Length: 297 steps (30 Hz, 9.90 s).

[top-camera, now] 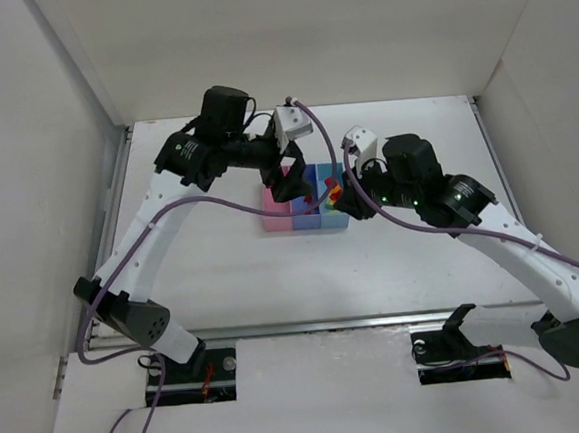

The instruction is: Sort the legos into containers by color

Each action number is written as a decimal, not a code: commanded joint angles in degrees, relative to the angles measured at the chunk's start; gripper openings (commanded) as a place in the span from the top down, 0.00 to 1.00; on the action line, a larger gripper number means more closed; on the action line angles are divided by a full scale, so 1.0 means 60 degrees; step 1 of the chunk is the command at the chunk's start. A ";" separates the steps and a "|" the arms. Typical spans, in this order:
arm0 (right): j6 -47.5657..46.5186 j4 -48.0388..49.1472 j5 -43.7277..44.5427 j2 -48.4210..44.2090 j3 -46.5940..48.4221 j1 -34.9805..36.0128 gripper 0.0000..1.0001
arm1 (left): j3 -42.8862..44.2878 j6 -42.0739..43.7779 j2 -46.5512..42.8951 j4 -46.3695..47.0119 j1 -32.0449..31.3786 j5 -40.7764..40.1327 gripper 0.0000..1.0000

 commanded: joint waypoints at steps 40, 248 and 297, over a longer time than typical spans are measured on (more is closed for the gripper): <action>0.0418 0.0860 0.0288 -0.0590 -0.0365 0.0128 0.96 | -0.1527 -0.6438 0.0529 0.3378 -0.0440 -0.0057 0.39; 0.1414 0.1823 0.0962 0.6058 0.1291 0.3745 0.26 | -0.6259 -0.5104 -0.4787 0.4183 0.6458 -0.7103 0.10; 0.4842 -0.0576 0.3159 0.3160 -0.0263 0.0832 0.15 | -0.7574 0.5527 -0.3996 -0.1766 0.1628 -0.4905 0.01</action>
